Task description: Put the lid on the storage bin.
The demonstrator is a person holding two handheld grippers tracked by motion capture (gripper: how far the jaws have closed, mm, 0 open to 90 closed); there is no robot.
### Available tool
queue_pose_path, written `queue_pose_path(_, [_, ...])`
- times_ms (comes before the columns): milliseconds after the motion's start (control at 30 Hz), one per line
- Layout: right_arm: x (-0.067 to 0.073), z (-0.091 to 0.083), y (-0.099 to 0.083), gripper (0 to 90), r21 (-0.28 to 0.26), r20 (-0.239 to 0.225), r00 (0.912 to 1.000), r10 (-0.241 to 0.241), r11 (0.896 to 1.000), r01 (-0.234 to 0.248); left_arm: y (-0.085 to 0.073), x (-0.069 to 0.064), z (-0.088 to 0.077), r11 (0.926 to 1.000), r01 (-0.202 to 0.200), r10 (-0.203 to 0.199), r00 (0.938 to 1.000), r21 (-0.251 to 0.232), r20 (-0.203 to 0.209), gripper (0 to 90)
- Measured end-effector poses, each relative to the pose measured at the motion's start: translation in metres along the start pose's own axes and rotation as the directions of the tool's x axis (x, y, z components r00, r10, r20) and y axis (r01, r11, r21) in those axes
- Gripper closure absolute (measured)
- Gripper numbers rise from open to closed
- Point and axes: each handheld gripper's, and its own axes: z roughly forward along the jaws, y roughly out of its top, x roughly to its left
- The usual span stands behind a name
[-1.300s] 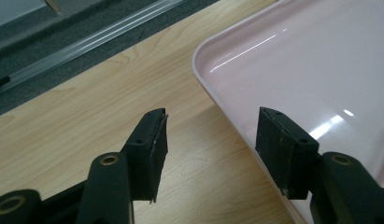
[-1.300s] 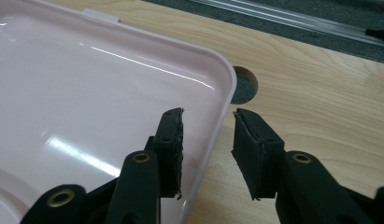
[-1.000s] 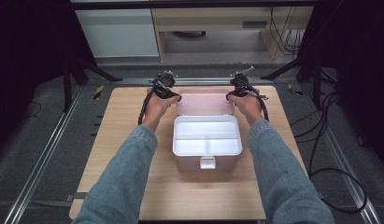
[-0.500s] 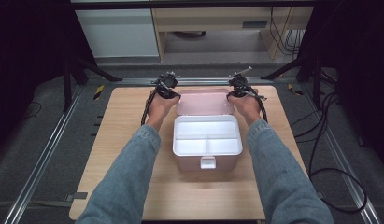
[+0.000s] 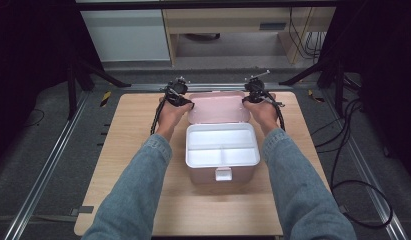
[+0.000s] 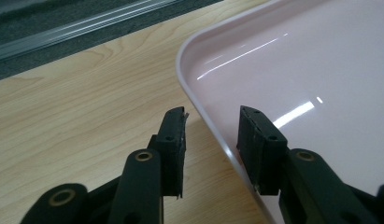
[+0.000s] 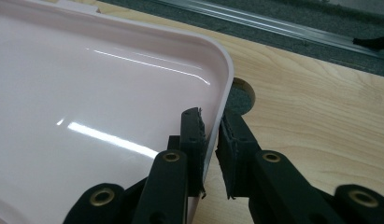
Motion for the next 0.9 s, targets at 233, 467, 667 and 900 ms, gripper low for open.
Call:
queue_pose_path(233, [-0.002, -0.004, 0.001, 80.5, -0.018, -0.008, 1.0, 0.001, 1.0, -0.001, 0.003, -0.001, -0.003, 0.9995, 0.028, -0.028, 0.9996, -0.016, -0.004, 71.5])
queue_pose_path(467, [-0.003, -0.013, 0.002, 80.4, -0.045, -0.002, 1.0, 0.006, 0.999, -0.006, 0.007, -0.007, -0.013, 0.9985, 0.018, -0.02, 0.9992, -0.052, -0.035, 74.5])
queue_pose_path(667, [-0.004, -0.027, 0.004, 80.7, -0.076, 0.0, 1.0, 0.007, 0.997, -0.007, 0.01, -0.013, -0.03, 0.9959, 0.014, -0.017, 0.999, -0.09, -0.042, 77.1])
queue_pose_path(900, [-0.002, -0.052, 0.006, 81.3, -0.126, 0.004, 1.0, 0.002, 0.992, -0.001, 0.013, -0.022, -0.052, 0.9911, 0.005, -0.013, 0.9982, -0.133, -0.059, 80.1])
